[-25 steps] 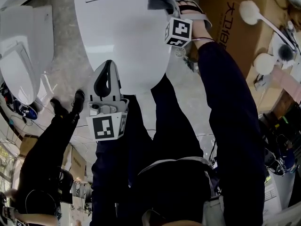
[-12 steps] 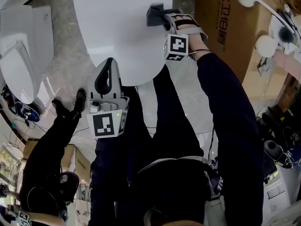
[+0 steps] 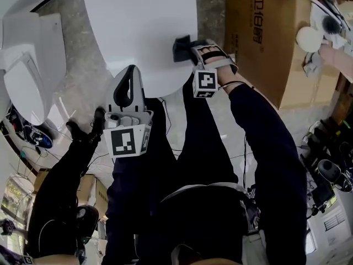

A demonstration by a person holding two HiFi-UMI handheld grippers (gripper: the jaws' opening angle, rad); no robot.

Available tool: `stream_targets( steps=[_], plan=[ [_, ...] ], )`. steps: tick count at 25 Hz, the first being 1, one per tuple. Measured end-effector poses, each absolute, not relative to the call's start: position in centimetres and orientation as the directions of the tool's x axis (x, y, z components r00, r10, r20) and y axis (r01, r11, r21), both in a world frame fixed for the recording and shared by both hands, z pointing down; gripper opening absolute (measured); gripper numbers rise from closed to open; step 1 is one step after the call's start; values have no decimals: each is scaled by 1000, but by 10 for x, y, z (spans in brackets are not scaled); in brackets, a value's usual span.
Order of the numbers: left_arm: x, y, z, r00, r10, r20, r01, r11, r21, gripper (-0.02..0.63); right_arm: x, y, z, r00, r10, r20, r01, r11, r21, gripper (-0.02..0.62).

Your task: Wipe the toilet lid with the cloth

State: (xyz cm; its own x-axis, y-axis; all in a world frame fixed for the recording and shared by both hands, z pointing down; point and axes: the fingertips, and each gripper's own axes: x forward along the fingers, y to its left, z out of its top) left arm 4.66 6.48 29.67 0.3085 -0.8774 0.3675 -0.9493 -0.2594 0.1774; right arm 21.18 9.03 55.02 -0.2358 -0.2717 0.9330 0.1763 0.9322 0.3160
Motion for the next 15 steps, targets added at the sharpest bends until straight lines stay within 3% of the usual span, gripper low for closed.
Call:
stream_targets(
  steps=[11, 15],
  plan=[
    [47, 66, 291, 330, -870, 365, -942, -282, 179, 15, 222, 166, 547, -187, -70, 980, 271, 955, 120, 74],
    [40, 62, 292, 316, -877, 362, -947, -268, 177, 15, 215, 114, 526, -229, -156, 961, 216, 954, 207, 74]
  ],
)
